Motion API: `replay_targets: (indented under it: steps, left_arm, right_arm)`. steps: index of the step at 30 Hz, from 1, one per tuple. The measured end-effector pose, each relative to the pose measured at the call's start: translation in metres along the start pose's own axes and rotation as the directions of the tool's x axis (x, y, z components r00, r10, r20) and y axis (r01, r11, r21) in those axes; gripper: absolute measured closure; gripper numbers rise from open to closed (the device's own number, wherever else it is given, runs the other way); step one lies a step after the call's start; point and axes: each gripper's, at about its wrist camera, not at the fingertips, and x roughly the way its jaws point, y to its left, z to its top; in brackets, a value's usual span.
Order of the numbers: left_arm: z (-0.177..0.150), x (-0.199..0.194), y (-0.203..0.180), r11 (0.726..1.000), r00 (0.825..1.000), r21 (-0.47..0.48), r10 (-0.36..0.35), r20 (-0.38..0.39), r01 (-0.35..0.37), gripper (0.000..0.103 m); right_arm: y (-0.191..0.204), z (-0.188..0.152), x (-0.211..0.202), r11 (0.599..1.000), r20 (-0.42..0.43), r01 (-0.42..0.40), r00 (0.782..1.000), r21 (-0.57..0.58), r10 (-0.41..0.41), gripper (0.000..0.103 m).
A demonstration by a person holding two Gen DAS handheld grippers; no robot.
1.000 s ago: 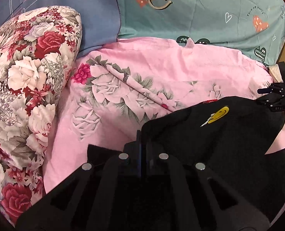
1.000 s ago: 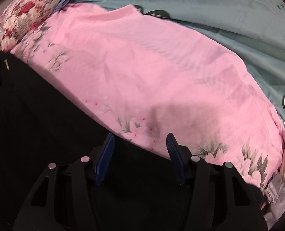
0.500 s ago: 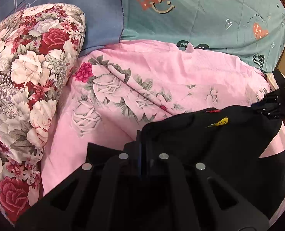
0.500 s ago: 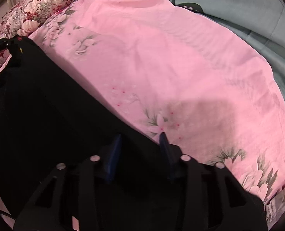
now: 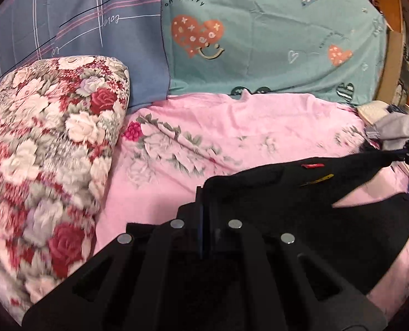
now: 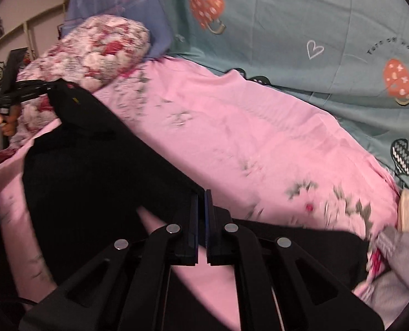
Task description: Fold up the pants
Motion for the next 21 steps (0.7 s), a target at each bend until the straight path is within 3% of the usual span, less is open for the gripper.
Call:
replay_targets:
  steps: [5,6,8,9,10,11,12,13,14,18,21]
  left_arm:
    - [-0.073,-0.021,-0.003,0.999,0.995,-0.031,-0.010,-0.096,0.007,0.098]
    - [-0.084,-0.021,-0.002,0.999,0.993,-0.034,-0.001,-0.114,-0.003,0.091]
    - [-0.113,-0.018,0.002,0.997,0.986,-0.041,0.059,-0.154,-0.066,0.063]
    - [-0.121,-0.018,0.006,0.994,0.983,-0.055,0.087,-0.160,-0.096,0.034]
    - [-0.131,-0.021,0.012,0.987,0.979,-0.091,0.115,-0.168,-0.131,0.023]
    - [-0.135,-0.023,0.018,0.984,0.979,-0.123,0.107,-0.174,-0.129,0.023]
    - [-0.138,-0.027,0.024,0.981,0.980,-0.159,0.086,-0.181,-0.115,0.023]
    - [-0.140,-0.034,0.030,0.975,0.981,-0.196,0.069,-0.183,-0.105,0.023]
    - [-0.140,-0.041,0.035,0.970,0.983,-0.223,0.061,-0.173,-0.100,0.023]
    - [-0.131,-0.064,0.045,0.958,0.988,-0.264,0.082,-0.134,-0.115,0.018]
    - [-0.127,-0.067,0.048,0.945,0.984,-0.304,0.070,-0.164,-0.118,0.018]
  right_arm:
    - [0.050,-0.080,0.000,0.996,-0.048,-0.049,0.997,0.079,0.053,0.099]
    - [0.059,-0.096,0.009,0.993,-0.073,-0.054,0.995,0.104,0.061,0.099]
    - [0.071,-0.120,0.026,0.990,-0.117,-0.047,0.991,0.130,0.062,0.099]
    - [0.074,-0.130,0.033,0.990,-0.144,-0.032,0.988,0.139,0.052,0.095]
    - [0.080,-0.140,0.045,0.990,-0.176,0.001,0.984,0.142,0.024,0.090]
    - [0.083,-0.139,0.043,0.991,-0.148,0.011,0.989,0.136,0.009,0.086]
    - [0.086,-0.138,0.042,0.989,-0.145,0.002,0.989,0.149,0.020,0.071]
    - [0.086,-0.135,0.040,0.987,-0.140,-0.003,0.990,0.163,0.026,0.063]
    - [0.088,-0.132,0.037,0.986,-0.133,-0.005,0.991,0.164,0.027,0.059]
    - [0.090,-0.119,0.019,0.988,-0.075,0.033,0.997,0.151,-0.022,0.058]
    - [0.078,-0.110,0.010,0.972,-0.036,0.105,0.994,0.211,-0.099,0.058]
